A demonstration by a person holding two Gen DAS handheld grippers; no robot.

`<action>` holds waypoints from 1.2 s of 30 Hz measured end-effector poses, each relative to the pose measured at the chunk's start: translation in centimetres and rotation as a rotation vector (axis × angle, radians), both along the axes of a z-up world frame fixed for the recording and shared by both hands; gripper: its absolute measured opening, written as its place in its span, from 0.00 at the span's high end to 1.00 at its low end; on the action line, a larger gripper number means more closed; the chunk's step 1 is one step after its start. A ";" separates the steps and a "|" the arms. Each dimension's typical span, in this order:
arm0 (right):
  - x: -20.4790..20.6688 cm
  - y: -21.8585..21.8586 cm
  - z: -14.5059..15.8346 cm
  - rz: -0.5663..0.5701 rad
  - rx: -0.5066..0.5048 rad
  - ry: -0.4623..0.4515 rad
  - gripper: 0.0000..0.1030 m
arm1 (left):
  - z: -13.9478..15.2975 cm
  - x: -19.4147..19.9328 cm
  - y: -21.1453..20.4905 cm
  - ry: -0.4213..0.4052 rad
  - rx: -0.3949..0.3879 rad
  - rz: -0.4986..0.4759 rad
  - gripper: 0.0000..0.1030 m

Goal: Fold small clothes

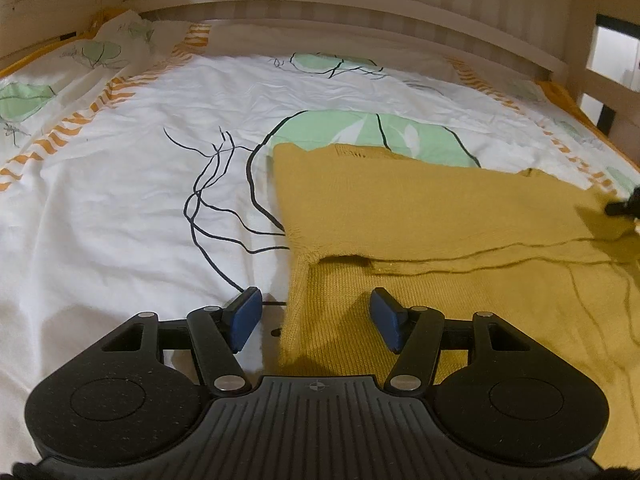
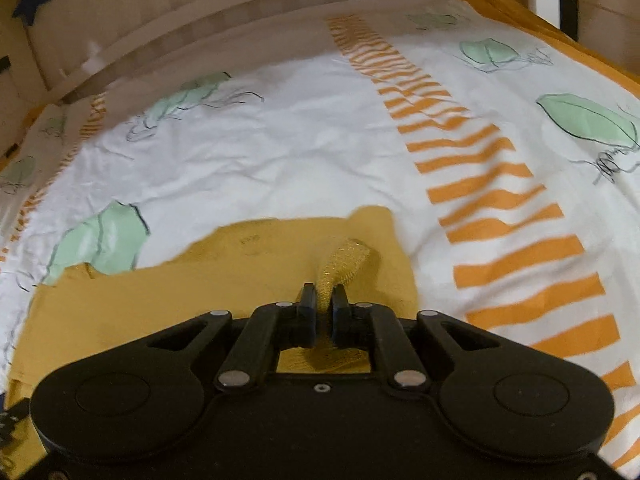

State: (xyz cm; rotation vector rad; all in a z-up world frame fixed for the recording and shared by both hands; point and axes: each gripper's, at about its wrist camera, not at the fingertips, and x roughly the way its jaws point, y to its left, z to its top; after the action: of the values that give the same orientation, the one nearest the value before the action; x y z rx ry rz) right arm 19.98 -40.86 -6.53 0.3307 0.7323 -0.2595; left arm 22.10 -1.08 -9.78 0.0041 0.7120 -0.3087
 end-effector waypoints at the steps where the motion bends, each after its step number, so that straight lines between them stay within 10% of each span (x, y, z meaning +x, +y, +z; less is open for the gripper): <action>1: -0.1 0.0 0.0 -0.002 -0.006 0.005 0.84 | 0.3 0.0 0.2 0.009 -0.006 0.011 0.44; 10: -0.3 0.3 -1.1 0.027 -0.079 -0.007 0.78 | 4.7 1.1 -0.9 -0.053 -0.008 -0.001 0.43; 20: 0.2 0.2 0.0 0.038 -0.202 -0.058 0.56 | 0.1 6.0 -0.5 0.095 0.015 0.078 0.41; 26: 1.9 -3.7 -1.8 -0.087 -0.124 0.023 0.55 | -0.2 5.7 -0.6 0.081 0.025 0.074 0.41; 36: -2.2 -4.4 0.0 -0.096 0.016 -0.107 0.38 | 1.3 5.3 0.4 0.112 -0.013 0.076 0.40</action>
State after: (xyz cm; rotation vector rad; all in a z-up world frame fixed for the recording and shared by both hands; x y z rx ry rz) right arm 17.82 -45.24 -6.55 0.3927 0.6146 -0.3240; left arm 27.35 -0.64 -8.52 -0.0524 0.8194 -0.2422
